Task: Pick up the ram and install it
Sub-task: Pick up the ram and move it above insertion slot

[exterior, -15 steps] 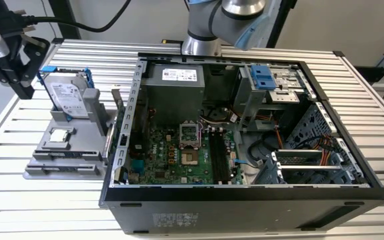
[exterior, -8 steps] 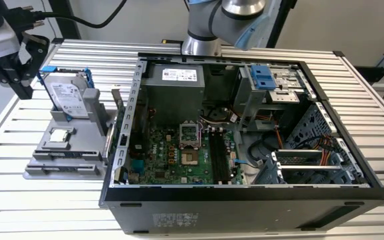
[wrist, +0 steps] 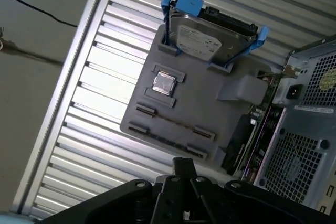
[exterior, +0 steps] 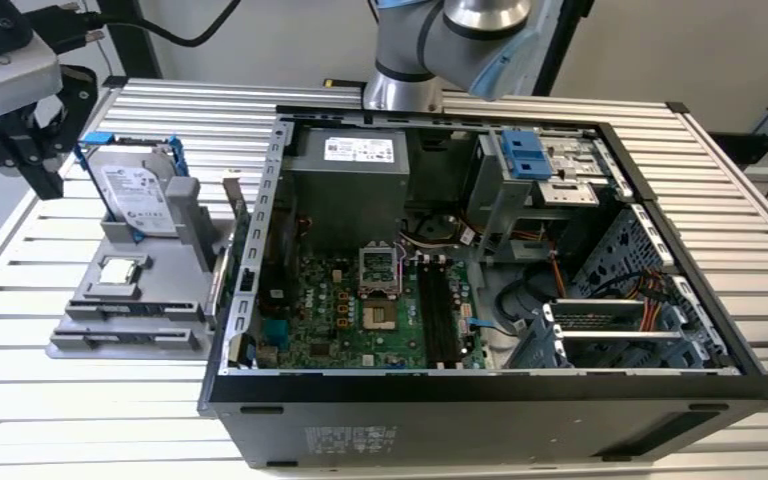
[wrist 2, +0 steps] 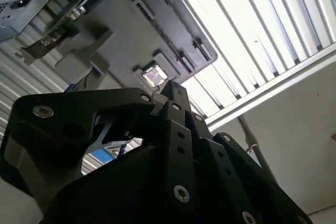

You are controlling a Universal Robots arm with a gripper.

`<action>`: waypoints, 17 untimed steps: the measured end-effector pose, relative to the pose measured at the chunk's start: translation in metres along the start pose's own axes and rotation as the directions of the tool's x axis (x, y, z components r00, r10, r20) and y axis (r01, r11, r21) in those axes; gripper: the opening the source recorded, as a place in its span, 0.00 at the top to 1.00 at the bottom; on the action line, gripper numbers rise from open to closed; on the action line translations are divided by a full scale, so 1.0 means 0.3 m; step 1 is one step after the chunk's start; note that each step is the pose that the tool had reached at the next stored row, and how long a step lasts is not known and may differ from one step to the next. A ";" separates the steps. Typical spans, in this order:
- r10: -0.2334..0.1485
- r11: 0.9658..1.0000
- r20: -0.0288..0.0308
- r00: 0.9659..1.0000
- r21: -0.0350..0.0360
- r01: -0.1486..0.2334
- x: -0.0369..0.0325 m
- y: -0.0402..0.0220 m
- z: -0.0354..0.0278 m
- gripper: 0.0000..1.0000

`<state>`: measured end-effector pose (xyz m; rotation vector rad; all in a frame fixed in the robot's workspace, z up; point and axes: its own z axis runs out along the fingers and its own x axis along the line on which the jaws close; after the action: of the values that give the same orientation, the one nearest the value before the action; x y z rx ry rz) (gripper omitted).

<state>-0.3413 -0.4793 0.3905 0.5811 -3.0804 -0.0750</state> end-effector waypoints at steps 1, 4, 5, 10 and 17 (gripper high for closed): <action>-0.018 1.000 -0.001 1.000 0.000 0.018 0.000 0.000 0.000 1.00; -0.072 0.997 -0.003 0.997 0.000 0.072 0.000 0.000 0.000 1.00; -0.090 0.996 -0.004 0.996 0.000 0.090 0.000 0.000 0.000 1.00; -0.172 0.985 -0.011 0.985 0.004 0.172 0.002 0.001 0.000 1.00; -0.290 0.957 -0.017 0.957 0.003 0.290 0.003 0.001 0.000 1.00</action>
<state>-0.3422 -0.4793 0.3906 1.0243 -2.9542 -0.0625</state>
